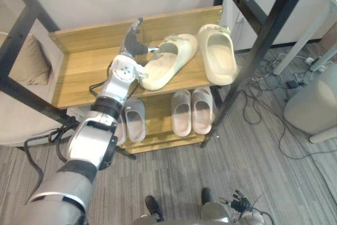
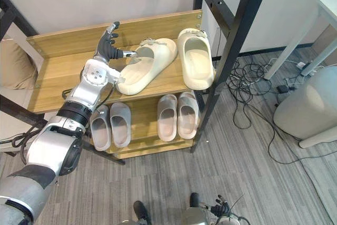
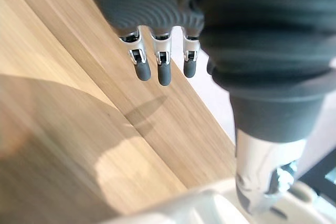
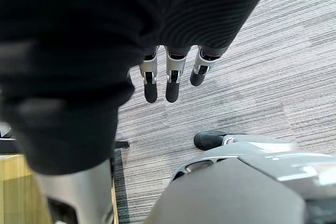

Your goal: Organize the slippers on the shoe rack

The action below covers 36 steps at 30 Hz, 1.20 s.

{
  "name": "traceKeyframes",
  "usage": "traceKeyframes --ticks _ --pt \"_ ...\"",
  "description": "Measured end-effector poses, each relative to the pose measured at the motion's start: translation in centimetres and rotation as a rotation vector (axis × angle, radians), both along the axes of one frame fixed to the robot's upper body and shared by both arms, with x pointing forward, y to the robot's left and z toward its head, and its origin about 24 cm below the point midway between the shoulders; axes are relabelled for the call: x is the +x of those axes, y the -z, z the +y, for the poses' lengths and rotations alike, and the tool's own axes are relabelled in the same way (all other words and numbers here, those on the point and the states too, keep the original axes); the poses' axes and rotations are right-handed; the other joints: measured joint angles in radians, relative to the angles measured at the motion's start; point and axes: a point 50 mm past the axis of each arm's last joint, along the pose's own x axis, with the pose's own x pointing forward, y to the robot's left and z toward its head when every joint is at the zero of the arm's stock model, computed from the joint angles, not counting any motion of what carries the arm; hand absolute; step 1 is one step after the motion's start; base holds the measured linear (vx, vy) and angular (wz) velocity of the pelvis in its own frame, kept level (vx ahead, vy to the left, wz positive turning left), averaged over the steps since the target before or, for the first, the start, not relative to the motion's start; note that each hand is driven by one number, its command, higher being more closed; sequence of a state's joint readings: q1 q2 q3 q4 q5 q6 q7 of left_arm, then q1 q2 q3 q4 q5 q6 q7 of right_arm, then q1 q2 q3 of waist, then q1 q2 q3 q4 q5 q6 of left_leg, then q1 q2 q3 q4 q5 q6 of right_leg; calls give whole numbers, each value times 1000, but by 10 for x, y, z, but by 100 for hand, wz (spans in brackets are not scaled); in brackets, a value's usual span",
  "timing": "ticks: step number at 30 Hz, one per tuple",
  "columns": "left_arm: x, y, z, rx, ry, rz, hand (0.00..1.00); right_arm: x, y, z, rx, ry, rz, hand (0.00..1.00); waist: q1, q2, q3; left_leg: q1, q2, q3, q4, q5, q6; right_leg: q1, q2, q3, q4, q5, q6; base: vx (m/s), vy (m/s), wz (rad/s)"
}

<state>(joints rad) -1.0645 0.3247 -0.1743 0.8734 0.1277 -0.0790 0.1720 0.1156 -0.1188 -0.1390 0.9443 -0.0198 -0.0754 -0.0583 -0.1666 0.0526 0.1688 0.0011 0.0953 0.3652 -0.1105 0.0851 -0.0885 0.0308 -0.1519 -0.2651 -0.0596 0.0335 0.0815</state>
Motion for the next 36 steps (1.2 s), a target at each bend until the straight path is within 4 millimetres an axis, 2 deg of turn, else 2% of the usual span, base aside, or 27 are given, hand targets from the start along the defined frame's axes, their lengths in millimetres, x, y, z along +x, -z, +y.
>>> traceKeyframes --ticks 4,9,13,16,19,20,23,27,32,36 --pt "-4 -2 1 -64 26 -28 0 0 1 0 2 -2 14 0 7 -5 3 0 -1 -10 0 0 0 6 0 -8 0 -3 1 -13 -6 8" --pt "-13 10 8 -172 47 -33 0 0 1 0 2 -4 16 0 9 -5 3 0 -1 -21 0 0 0 14 0 -24 1 -8 -1 -9 -5 7" --pt "-24 32 13 -268 65 -3 0 1 1 1 -1 -15 24 0 13 -7 4 15 -1 -33 0 0 0 36 0 -37 1 -12 -4 -3 -3 8" --pt "-29 41 15 -311 75 9 0 2 1 1 -3 -27 25 0 18 -10 3 19 -1 -42 0 0 0 40 0 -43 2 -15 -2 -38 -2 9" --pt "-37 53 15 -359 96 22 0 2 2 2 -1 -28 31 0 35 -14 1 19 0 -48 0 1 -1 40 0 -49 4 -18 -2 -32 -2 4" --pt "-42 62 14 -378 112 41 0 2 2 2 0 -29 33 0 45 -19 -2 20 -1 -50 0 1 -1 42 0 -51 4 -18 -2 -14 -3 4" --pt "-49 74 13 -414 120 63 0 5 2 5 5 -36 39 0 49 -29 -7 22 -1 -52 0 1 -1 46 0 -53 4 -19 -2 1 -4 3" --pt "-61 86 -4 -491 197 84 0 7 2 7 9 -46 37 0 58 -47 -18 37 -5 -74 0 1 -1 76 -2 -76 3 -31 3 -6 -8 16" --pt "-66 89 -22 -542 264 96 0 15 1 10 9 -66 22 0 67 -49 -21 36 -5 -75 0 1 -1 77 -3 -80 3 -32 3 -1 -1 2" --pt "-73 93 -49 -560 369 121 0 23 -1 16 18 -84 6 0 67 -51 -25 36 -6 -81 0 0 -1 82 -4 -86 1 -33 5 -1 -2 4"
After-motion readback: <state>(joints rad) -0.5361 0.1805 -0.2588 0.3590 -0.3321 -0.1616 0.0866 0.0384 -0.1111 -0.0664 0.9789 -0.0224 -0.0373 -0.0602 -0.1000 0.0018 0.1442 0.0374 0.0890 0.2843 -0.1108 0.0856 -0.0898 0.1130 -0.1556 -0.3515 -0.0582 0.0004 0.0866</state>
